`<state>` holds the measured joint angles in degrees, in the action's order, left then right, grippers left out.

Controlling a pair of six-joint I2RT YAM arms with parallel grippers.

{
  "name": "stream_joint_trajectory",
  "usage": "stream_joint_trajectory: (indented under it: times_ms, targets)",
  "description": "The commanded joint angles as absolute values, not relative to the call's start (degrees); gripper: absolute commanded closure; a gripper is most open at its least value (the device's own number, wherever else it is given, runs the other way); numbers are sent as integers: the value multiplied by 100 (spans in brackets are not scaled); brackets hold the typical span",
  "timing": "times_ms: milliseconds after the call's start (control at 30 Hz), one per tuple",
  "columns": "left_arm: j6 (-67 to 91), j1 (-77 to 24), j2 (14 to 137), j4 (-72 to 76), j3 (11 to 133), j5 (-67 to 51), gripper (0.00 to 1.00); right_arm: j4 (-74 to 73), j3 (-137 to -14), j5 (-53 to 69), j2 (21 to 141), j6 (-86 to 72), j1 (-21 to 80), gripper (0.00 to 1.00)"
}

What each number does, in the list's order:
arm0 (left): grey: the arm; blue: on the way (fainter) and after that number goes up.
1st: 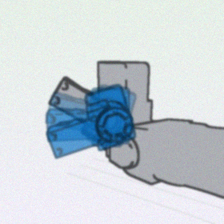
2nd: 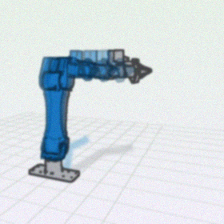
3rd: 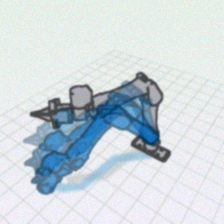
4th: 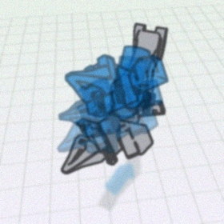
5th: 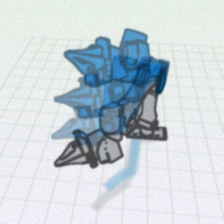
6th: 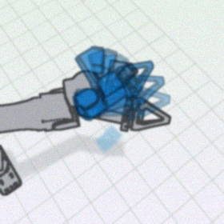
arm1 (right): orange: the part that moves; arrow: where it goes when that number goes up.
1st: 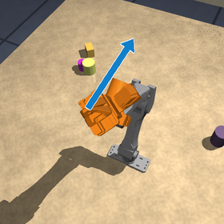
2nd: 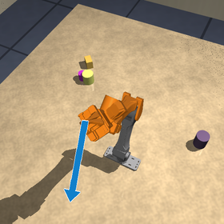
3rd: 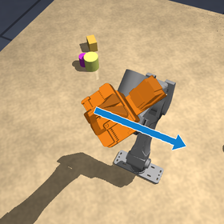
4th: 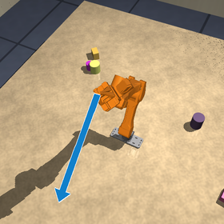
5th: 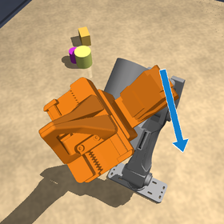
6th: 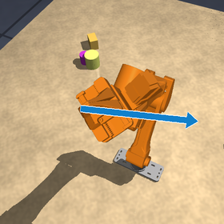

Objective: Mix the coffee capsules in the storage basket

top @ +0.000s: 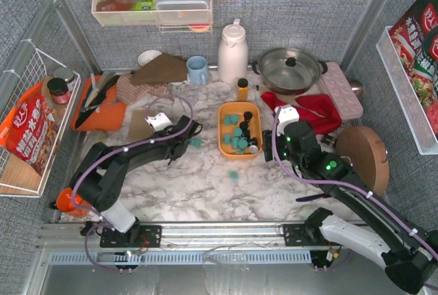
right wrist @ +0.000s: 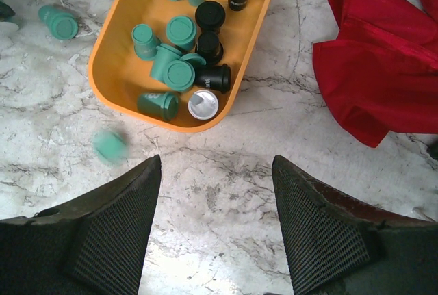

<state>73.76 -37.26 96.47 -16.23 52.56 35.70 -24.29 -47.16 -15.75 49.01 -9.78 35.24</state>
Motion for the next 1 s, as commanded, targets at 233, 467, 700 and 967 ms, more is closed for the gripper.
stream_joint_trajectory:
  times_ms: [233,467,700,967]
  targets:
    - [5309,-3755,8004,-588,4501,3108,93,-2677,-4893,-1326,5119,-1055,3529,30]
    - [5037,-3753,7729,-354,4405,2776,87,-2654,-4898,-1191,5347,-1166,3531,30]
    - [3678,-3915,7248,1396,3921,1188,87,-2792,-5123,-775,5501,-1284,3533,30]
    - [1243,-4677,6543,3701,2885,-552,80,-2813,-5542,0,5847,-1645,3563,30]
